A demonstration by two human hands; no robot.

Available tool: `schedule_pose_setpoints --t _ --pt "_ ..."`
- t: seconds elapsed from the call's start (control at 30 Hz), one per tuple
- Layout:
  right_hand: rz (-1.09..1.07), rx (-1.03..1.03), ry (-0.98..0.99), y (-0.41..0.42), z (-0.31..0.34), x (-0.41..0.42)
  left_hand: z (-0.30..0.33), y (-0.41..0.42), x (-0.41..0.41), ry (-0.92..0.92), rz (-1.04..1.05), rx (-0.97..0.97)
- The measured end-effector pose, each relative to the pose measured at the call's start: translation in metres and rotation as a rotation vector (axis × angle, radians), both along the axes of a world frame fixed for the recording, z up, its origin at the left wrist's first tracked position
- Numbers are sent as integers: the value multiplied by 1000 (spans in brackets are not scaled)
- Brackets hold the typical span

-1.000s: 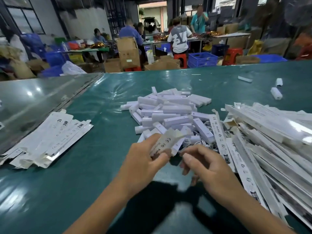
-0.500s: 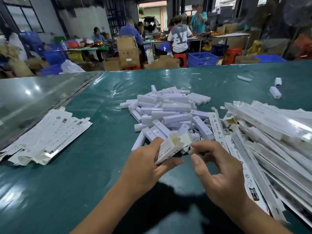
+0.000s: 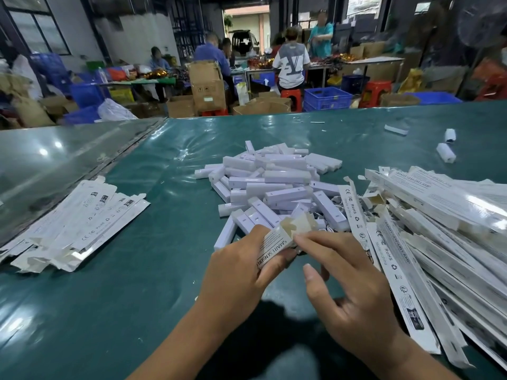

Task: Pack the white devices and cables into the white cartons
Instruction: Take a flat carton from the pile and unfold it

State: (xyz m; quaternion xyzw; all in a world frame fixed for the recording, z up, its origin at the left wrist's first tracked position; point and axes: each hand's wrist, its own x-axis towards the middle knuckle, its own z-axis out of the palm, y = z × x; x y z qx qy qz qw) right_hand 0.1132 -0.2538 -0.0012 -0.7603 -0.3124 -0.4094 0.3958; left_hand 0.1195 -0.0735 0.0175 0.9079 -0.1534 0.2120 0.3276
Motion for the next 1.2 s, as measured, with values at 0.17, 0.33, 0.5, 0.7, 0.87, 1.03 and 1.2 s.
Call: schedule_pose_setpoints --t 0.17,0.33,0.5,0.7,0.87,1.03,1.2 --pt "89 134 160 1 0 -2 -1 -1 -1 -95 -19 130" --pt "79 171 277 0 0 4 -2 -1 1 -199 -3 198" --pt "84 286 383 1 1 8 -4 -3 2 -211 7 198" --pt "105 351 475 1 4 10 -5 -5 3 -244 6 226" --pt "86 462 541 1 -1 13 -6 -6 1 -207 -9 207" --pt "120 621 570 7 -3 11 -3 -10 -1 -198 -14 208" --pt "209 727 737 9 -9 15 -3 -12 -2 -170 -22 202"
